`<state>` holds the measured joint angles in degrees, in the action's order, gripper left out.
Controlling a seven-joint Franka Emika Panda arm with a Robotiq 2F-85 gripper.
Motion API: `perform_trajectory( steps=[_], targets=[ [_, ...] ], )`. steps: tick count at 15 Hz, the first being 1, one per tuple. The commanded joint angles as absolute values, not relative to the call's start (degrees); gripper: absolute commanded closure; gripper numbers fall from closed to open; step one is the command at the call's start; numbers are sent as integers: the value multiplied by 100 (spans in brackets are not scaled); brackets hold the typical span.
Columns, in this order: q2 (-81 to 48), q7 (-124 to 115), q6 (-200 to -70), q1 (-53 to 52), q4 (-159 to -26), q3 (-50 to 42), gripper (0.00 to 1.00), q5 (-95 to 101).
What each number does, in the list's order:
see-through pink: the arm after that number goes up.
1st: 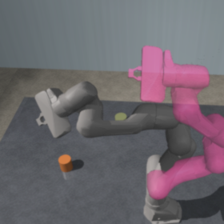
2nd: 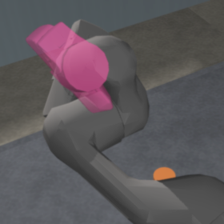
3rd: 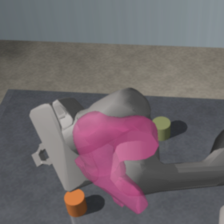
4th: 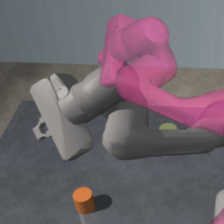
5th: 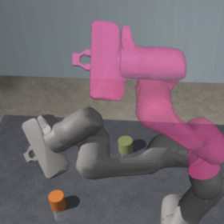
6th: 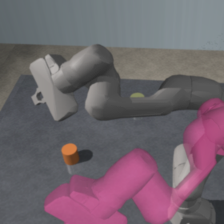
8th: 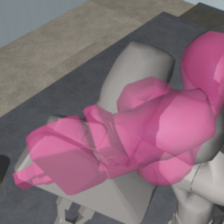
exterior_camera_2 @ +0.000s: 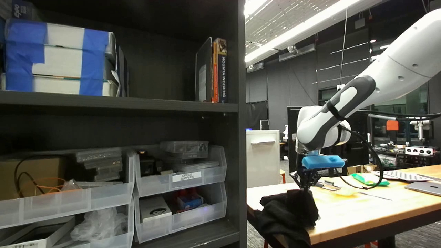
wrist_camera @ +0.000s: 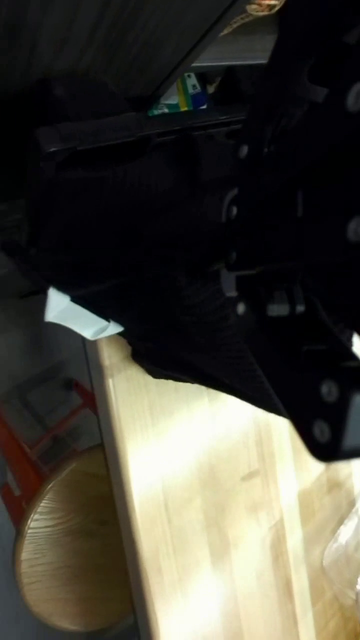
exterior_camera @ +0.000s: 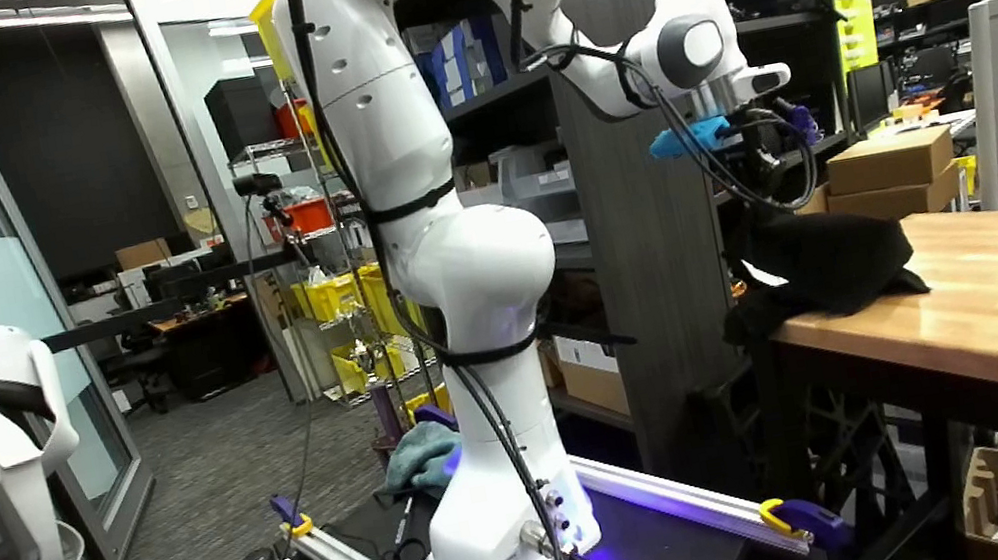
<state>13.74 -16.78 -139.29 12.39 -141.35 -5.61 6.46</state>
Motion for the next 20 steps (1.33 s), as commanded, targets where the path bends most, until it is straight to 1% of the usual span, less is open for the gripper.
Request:
perform_trajectory(
  steps=[1,10,13,15,20],
  targets=[
    [1365,-1530,-14016,1138,-14542,-600,99,484],
    [1642,-1172,-14339,1059,-15716,-603,99,523],
    [1818,-1240,-14839,1007,-16049,-560,99,404],
    [1860,-1359,-15374,883,-16101,-491,99,136],
    [1610,-1788,-16170,696,-15602,-129,99,-261]
  ],
)
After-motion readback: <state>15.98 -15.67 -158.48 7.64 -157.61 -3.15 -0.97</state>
